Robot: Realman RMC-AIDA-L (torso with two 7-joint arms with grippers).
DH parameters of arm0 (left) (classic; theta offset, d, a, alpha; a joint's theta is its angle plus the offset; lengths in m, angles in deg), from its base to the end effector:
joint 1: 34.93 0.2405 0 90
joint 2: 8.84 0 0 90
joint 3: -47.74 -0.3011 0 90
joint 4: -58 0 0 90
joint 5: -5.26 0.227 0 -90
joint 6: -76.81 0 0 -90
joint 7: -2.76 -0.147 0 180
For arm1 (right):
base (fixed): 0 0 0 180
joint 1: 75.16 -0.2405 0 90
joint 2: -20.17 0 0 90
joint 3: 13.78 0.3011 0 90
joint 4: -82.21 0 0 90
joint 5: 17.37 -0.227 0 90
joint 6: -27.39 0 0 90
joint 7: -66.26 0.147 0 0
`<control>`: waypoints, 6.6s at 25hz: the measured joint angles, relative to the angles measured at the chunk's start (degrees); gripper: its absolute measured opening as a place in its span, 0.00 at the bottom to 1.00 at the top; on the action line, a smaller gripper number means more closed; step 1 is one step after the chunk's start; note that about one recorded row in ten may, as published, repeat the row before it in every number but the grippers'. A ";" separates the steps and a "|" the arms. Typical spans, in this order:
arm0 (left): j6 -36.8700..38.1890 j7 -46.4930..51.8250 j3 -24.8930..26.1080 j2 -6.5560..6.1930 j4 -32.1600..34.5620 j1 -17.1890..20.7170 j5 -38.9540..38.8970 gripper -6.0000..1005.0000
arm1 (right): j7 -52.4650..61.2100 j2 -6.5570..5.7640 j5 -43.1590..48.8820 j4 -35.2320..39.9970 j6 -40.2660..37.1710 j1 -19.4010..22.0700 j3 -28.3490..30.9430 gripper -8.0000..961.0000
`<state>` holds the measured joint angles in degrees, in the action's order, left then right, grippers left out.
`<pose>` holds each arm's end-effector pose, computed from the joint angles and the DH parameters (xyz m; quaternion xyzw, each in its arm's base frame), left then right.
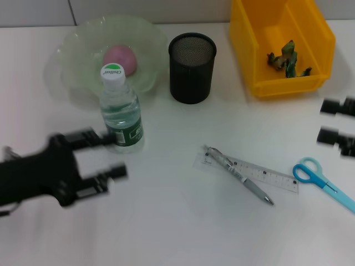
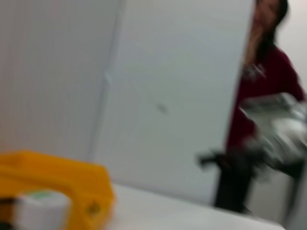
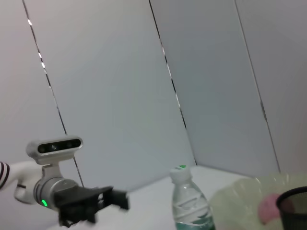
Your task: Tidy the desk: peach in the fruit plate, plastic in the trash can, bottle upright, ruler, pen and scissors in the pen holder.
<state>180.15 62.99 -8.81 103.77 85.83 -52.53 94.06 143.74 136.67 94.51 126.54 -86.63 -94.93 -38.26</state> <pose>-0.3417 0.2723 -0.0033 -0.9155 -0.1351 -0.3658 0.0990 0.3433 0.2796 0.0570 -0.9064 0.1966 0.3494 0.1330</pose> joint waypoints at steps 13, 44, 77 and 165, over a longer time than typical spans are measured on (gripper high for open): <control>-5.03 4.54 0.45 4.09 0.42 -5.56 14.51 0.63 | 48.21 1.92 32.28 45.40 1.18 -10.14 -27.62 0.75; -9.86 5.95 0.04 4.58 1.62 -7.12 14.83 0.78 | 65.76 2.62 42.39 37.95 15.65 -4.44 -50.58 0.75; -11.36 5.95 0.04 5.34 1.33 -7.27 15.36 0.78 | 66.19 2.86 44.65 36.18 18.14 -4.80 -53.75 0.38; -10.75 5.95 0.48 5.69 1.69 -6.81 15.00 0.78 | 6.45 2.48 -26.52 -18.12 47.55 -21.66 -35.75 0.62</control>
<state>169.40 68.94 -8.33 109.46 87.52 -59.35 109.06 150.19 139.15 67.99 108.42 -39.08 -116.59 -74.01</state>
